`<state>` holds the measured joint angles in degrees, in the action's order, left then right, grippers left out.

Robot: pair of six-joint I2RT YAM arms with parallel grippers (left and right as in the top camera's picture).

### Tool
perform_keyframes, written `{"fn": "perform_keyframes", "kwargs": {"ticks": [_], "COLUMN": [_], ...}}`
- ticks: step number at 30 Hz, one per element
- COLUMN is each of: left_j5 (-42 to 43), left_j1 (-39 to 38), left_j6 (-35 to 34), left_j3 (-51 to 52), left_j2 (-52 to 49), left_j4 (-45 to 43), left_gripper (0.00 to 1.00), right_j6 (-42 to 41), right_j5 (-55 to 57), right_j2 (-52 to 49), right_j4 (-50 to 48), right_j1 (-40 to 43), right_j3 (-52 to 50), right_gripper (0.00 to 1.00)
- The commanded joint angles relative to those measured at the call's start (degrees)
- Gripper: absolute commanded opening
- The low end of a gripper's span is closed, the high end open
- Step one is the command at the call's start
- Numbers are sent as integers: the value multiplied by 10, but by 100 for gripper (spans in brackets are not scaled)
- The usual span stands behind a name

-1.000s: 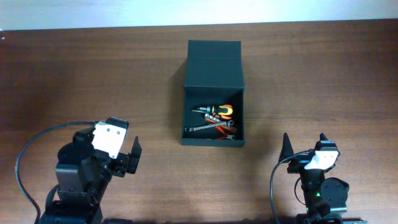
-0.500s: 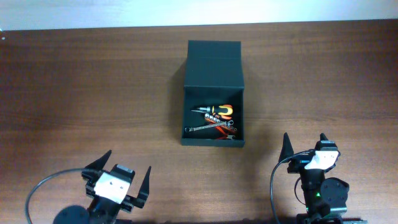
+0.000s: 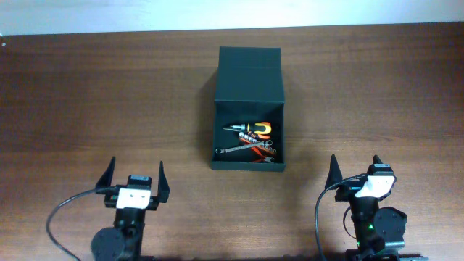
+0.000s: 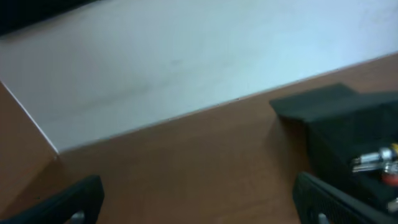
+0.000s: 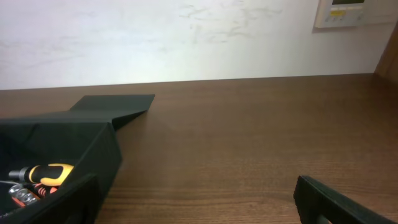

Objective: Pack container

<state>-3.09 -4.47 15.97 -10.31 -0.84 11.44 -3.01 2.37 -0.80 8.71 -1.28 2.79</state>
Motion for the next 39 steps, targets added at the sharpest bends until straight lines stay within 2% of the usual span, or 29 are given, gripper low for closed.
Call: {"fn": "perform_keyframes", "kwargs": {"ticks": [1, 11, 19, 23, 31, 39], "left_j5": [-17, -62, -123, -108, -4, 6], "left_j1": [3, 3, 3, 2, 2, 2], "left_j6": [-38, -108, -240, -243, -243, -243], "left_j3": [49, 71, 71, 71, 71, 71], "left_j2": [5, 5, 5, 5, 5, 5], "left_j4": [-9, -9, -12, -14, -9, -9], "left_gripper": [99, 99, 99, 99, 99, 99], "right_j6": [-5, -5, -5, -5, -5, -5], "right_j5": [9, 9, 9, 9, 9, 9], "right_j2": [6, 6, 6, 6, 6, 6], "right_j4": [0, 0, 0, 0, 0, 0], "right_j1": [-5, -5, -5, -5, -5, -5], "right_j3": [-5, -5, -5, -5, -5, -5], "right_gripper": [99, 99, 99, 99, 99, 99]}}
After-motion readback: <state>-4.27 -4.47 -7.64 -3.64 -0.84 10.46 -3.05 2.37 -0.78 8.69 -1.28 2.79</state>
